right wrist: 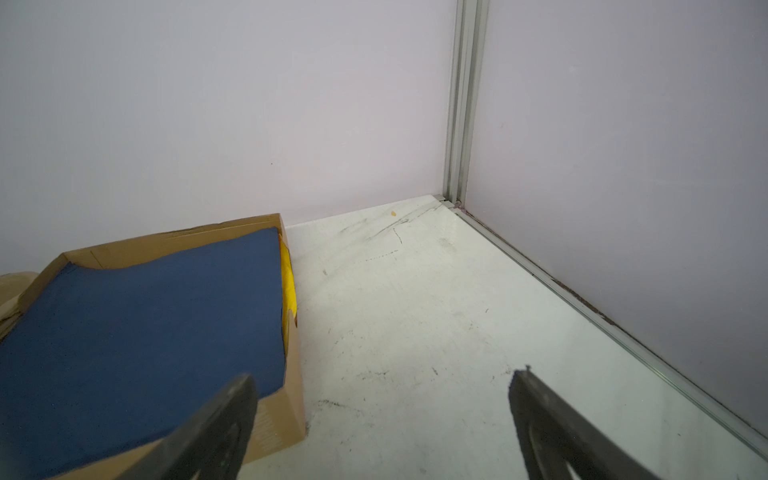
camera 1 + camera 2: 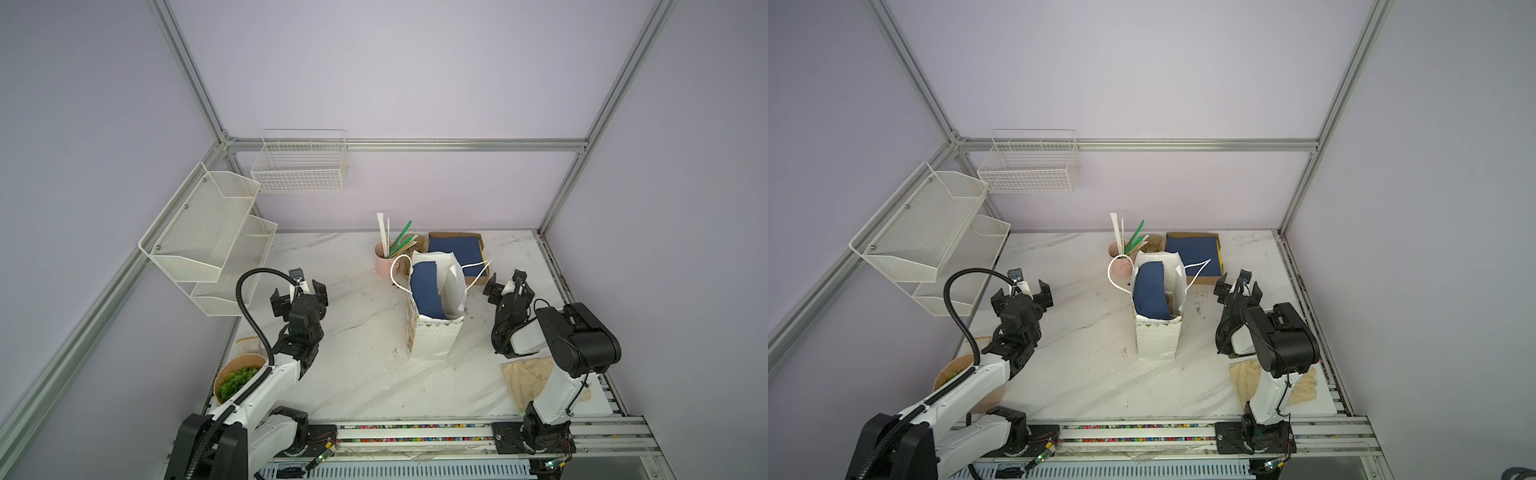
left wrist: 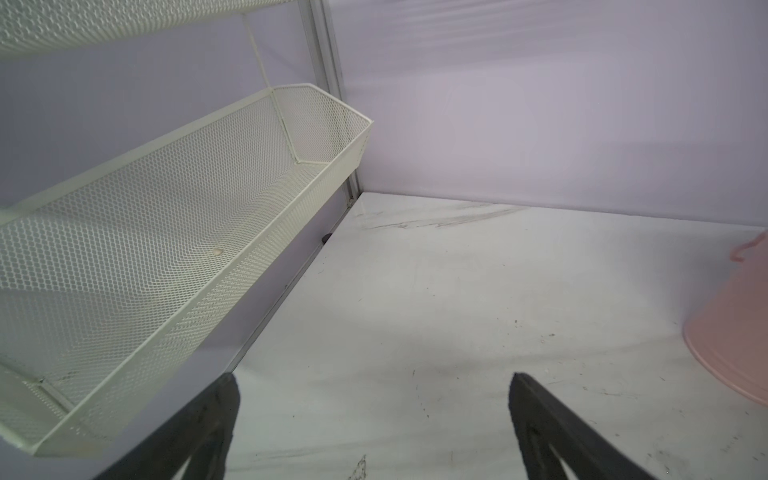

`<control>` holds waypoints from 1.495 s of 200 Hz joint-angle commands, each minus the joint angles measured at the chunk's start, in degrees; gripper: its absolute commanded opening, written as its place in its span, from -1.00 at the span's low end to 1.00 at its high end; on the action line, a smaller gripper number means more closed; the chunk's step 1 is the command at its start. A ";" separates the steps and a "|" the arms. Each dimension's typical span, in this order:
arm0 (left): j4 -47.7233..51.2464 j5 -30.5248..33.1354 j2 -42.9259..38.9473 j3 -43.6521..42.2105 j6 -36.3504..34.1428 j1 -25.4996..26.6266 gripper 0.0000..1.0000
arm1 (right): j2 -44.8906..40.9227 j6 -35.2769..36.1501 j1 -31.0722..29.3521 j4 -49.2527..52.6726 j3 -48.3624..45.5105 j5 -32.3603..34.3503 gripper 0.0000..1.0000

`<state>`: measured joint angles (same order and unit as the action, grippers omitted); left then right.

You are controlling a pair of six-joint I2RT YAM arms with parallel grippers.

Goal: Pack the takeout coffee

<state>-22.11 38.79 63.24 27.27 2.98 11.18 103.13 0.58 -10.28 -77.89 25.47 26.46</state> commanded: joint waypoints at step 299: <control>-35.61 -19.01 27.11 -7.00 -1.45 -9.71 1.00 | -0.21 1.35 0.27 -3.68 -0.31 -0.35 0.95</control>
<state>-53.45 20.18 90.96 21.63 2.44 1.52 103.13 0.73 -10.26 -78.65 25.47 26.09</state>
